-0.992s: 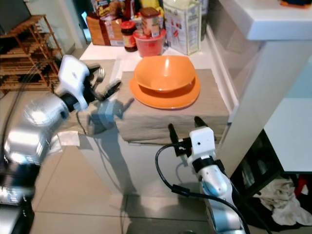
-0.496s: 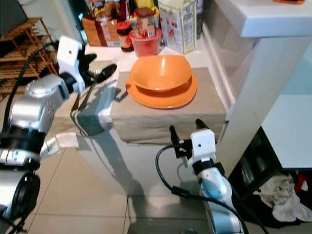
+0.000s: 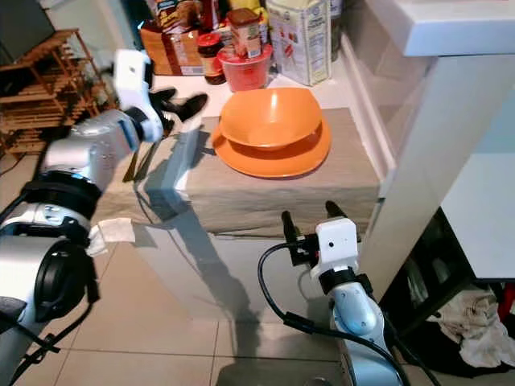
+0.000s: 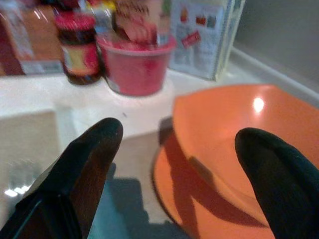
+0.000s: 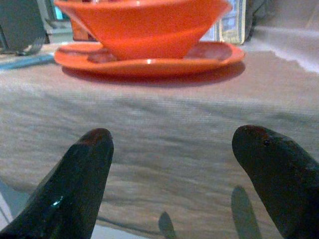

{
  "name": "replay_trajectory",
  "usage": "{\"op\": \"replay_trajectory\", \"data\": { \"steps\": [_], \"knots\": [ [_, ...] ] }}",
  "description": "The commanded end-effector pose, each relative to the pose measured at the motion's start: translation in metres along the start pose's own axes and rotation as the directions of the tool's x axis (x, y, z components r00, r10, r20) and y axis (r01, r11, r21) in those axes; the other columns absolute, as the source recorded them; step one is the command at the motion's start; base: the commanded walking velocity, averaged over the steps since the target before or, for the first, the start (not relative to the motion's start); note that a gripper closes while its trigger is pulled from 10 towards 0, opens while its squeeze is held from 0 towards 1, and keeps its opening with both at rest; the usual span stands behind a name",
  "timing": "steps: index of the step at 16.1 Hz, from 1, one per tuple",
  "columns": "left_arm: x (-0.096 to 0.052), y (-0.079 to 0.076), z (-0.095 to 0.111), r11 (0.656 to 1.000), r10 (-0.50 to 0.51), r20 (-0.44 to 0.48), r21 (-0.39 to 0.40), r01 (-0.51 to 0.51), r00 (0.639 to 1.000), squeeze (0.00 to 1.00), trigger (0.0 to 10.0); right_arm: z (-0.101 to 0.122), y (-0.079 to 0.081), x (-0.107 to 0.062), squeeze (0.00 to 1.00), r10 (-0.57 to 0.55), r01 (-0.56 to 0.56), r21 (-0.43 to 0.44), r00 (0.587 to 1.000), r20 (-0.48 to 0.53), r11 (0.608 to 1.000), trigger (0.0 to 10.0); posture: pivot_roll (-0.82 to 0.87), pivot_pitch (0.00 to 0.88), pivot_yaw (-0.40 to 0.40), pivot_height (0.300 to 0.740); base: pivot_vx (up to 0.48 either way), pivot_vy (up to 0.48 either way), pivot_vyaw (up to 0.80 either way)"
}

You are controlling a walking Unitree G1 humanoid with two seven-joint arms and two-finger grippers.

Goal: Setting the table

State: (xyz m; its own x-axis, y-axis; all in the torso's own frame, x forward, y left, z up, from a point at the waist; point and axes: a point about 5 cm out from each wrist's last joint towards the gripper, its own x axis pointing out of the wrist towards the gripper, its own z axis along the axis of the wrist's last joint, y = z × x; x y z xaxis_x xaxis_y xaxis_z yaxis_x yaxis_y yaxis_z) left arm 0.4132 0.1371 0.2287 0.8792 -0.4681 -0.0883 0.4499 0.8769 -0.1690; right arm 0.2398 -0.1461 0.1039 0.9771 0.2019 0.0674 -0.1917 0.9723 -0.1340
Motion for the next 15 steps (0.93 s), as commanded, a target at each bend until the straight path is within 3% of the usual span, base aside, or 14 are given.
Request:
{"op": "replay_trajectory", "data": {
  "steps": [1, 6, 15],
  "knots": [
    [0.002, 0.0, 0.002, 0.999, -0.003, -0.021, -0.048, 0.002, 1.0, 0.0, 10.0, 0.01, 0.002, -0.002, 0.0, 0.015, -0.015, -0.009, 1.0, 0.021, 1.0, 10.0, -0.15, 0.005, 0.189, 0.74, 0.0, 0.0, 0.0],
    [0.01, -0.011, 0.001, 0.993, -0.037, -0.067, -0.114, 0.029, 0.997, 0.0, 10.0, 0.012, -0.002, -0.022, 0.0, -0.003, 0.003, -0.023, 1.0, -0.003, 1.0, 10.0, -0.19, 0.042, 0.225, 0.74, 0.0, 0.0, 0.0],
    [0.012, -0.01, 0.002, 0.989, 0.008, -0.059, -0.144, -0.017, 0.998, 0.0, 10.0, 0.015, 0.002, -0.029, 0.0, 0.009, -0.009, -0.017, 0.999, -0.032, 1.0, 10.0, -0.2, 0.043, 0.203, 0.74, 0.0, 0.0, 0.0]
  ]
}}
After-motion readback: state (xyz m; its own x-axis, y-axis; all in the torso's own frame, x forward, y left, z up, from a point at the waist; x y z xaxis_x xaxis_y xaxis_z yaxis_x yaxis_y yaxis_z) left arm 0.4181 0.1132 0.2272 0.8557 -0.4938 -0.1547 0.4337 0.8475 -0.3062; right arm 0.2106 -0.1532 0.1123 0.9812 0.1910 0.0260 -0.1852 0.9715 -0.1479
